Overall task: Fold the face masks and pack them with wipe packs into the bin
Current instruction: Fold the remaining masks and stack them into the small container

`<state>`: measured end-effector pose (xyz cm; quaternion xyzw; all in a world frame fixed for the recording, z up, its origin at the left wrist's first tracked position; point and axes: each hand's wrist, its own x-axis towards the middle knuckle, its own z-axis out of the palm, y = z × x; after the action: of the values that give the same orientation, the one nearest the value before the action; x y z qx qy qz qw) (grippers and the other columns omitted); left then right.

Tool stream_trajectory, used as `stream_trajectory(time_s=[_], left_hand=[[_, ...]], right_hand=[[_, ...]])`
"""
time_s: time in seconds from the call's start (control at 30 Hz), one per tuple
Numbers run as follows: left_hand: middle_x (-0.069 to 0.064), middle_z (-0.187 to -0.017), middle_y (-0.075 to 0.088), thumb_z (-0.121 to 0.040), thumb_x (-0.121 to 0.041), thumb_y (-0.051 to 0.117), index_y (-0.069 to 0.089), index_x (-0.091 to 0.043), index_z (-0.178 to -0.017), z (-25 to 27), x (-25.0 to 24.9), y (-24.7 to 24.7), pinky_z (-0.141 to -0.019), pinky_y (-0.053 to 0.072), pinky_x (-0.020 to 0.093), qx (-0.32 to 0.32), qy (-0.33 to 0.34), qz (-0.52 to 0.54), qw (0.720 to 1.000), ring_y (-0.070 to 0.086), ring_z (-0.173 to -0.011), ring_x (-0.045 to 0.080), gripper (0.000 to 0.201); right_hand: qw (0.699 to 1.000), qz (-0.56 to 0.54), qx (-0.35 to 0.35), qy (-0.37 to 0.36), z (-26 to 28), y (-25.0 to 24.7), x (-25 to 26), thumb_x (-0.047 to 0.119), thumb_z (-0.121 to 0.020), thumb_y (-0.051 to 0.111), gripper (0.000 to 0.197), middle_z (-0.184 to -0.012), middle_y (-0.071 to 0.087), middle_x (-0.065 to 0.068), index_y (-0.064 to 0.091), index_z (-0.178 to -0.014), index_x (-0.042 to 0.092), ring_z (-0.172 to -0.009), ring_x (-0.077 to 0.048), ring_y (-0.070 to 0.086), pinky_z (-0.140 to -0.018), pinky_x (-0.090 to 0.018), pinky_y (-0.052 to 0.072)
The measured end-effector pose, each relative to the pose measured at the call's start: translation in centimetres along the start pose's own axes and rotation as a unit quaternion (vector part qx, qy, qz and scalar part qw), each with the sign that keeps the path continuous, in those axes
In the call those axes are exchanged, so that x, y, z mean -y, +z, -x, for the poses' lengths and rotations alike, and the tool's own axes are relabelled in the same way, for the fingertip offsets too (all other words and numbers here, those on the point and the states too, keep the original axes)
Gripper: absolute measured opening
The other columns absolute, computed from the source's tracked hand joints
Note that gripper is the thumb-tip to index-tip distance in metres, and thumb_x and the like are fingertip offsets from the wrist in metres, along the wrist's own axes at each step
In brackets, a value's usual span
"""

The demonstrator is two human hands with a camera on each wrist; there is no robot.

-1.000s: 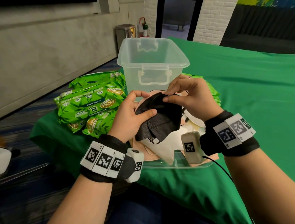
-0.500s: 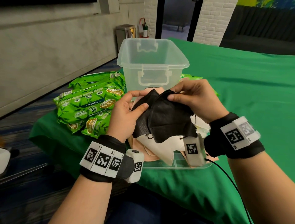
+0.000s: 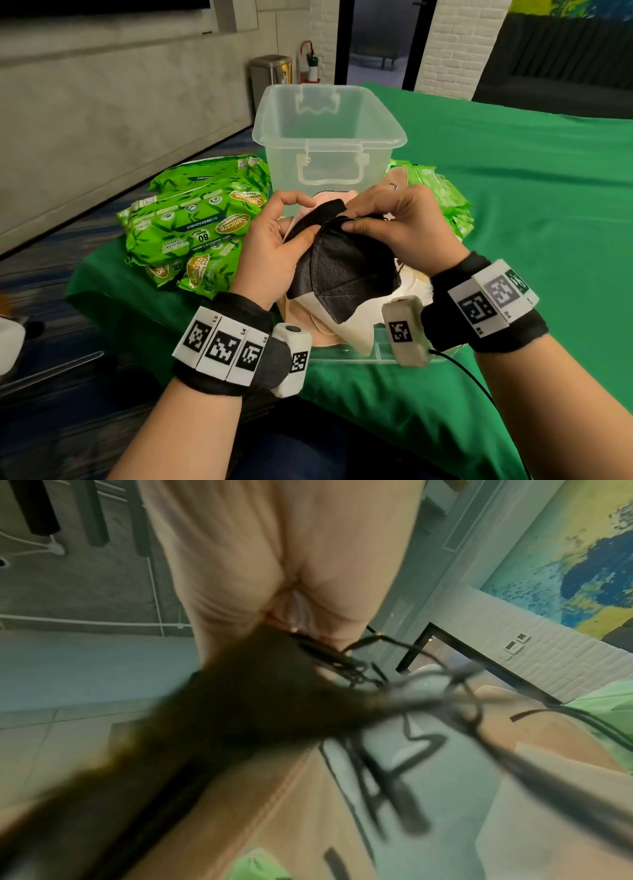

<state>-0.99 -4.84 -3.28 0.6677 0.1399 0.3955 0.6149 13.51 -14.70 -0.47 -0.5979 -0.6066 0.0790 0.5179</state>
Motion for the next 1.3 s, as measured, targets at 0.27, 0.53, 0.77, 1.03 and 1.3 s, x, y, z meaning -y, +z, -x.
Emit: stream_trajectory(time_s=[0.27, 0.53, 0.77, 1.03, 1.3], left_hand=[[0.014, -0.084, 0.070, -0.078, -0.004, 0.059, 0.061, -0.041, -0.085, -0.2, 0.2, 0.0, -0.079, 0.052, 0.045, 0.012, 0.014, -0.044, 0.999, 0.064, -0.083, 0.023, 0.037], [-0.021, -0.083, 0.070, -0.084, 0.013, 0.052, 0.068, -0.025, -0.083, -0.4, 0.3, 0.2, -0.087, 0.047, 0.013, 0.022, -0.018, -0.069, 0.997, 0.064, -0.091, -0.005, 0.041], [-0.007, -0.083, 0.073, -0.079, -0.006, 0.053, 0.075, -0.025, -0.072, -0.8, 0.6, -0.2, -0.082, 0.051, 0.022, -0.054, -0.077, 0.028, 0.995, 0.066, -0.091, 0.010, 0.030], [-0.012, -0.069, 0.068, -0.086, 0.009, 0.051, 0.063, -0.016, -0.079, -0.7, 0.4, -0.5, -0.069, 0.050, 0.016, -0.066, -0.056, -0.026, 0.996, 0.062, -0.067, -0.002, 0.028], [-0.003, -0.091, 0.068, -0.086, 0.007, 0.054, 0.066, -0.021, -0.087, -0.9, 0.1, -0.7, -0.099, 0.046, 0.039, -0.093, -0.062, -0.049, 0.993, 0.062, -0.090, 0.010, 0.031]], right_hand=[[0.999, -0.016, 0.024, -0.020, 0.2, -0.2, 0.0, 0.010, -0.068, 0.073, 0.019, -0.079, 0.067, 0.011, 0.070, -0.087, 0.013, -0.080, -0.007, 0.062, -0.077, -0.015, 0.046], [0.997, -0.041, 0.067, 0.004, 0.5, -0.2, 0.0, 0.010, -0.069, 0.072, 0.016, -0.080, 0.067, 0.009, 0.071, -0.085, 0.012, -0.079, -0.001, 0.062, -0.079, -0.014, 0.045], [0.988, -0.149, 0.022, 0.023, 0.4, -1.0, -0.2, -0.003, -0.069, 0.067, 0.008, -0.072, 0.068, 0.014, 0.071, -0.072, 0.003, -0.073, -0.002, 0.062, -0.073, -0.015, 0.048], [0.964, -0.244, -0.105, 0.026, -0.1, -2.8, 0.0, -0.002, -0.063, 0.075, 0.024, -0.069, 0.067, 0.010, 0.072, -0.062, 0.022, -0.067, -0.004, 0.062, -0.069, -0.016, 0.050], [0.951, -0.263, -0.157, 0.045, -0.1, -4.1, 0.0, 0.021, -0.058, 0.075, 0.007, -0.072, 0.070, 0.007, 0.072, -0.064, 0.021, -0.067, -0.007, 0.064, -0.069, -0.020, 0.054]])
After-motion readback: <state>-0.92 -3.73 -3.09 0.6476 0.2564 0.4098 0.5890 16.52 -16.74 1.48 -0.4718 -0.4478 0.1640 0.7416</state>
